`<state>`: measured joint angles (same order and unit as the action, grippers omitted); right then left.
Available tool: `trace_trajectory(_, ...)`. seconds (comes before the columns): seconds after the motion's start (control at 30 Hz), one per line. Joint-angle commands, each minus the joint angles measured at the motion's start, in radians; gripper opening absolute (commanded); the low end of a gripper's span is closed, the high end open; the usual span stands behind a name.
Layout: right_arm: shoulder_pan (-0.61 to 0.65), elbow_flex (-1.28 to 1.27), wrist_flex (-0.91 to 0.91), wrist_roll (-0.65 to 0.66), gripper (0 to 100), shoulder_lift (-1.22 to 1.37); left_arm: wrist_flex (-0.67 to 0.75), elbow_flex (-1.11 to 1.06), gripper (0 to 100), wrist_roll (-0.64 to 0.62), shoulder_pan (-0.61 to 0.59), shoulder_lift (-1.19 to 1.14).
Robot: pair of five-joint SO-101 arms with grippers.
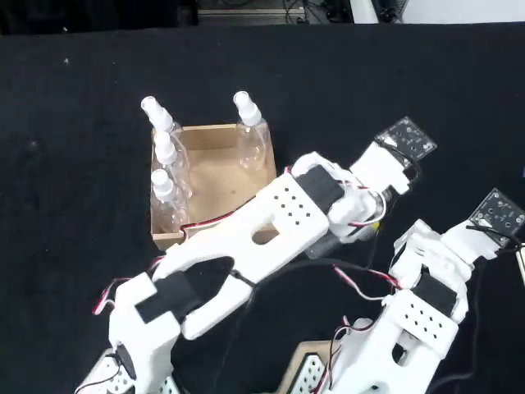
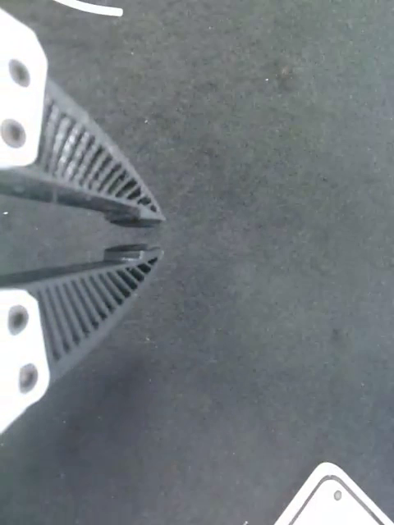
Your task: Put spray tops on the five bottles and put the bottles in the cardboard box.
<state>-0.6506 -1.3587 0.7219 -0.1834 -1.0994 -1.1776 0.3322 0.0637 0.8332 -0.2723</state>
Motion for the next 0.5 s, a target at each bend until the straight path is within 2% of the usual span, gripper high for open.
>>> trace_trajectory(0.0, -0.018, 0.007, -0.029, -0.011, 1.2, -0.042, 0.015, 0.015, 19, -0.002, 0.005, -0.011)
trace_trajectory(0.13, -0.018, 0.007, -0.031, -0.011, 1.2, -0.042, -0.032, 0.025, 29, -0.068, 0.010, -0.014)
trace_trajectory(0.23, -0.015, 0.007, -0.029, -0.011, 1.2, -0.042, -0.064, 0.071, 30, -0.106, 0.001, 0.002)
trace_trajectory(0.47, 0.012, -0.005, -0.034, -0.005, 3.4, -0.041, -0.334, 0.374, 30, -0.104, -0.114, 0.086)
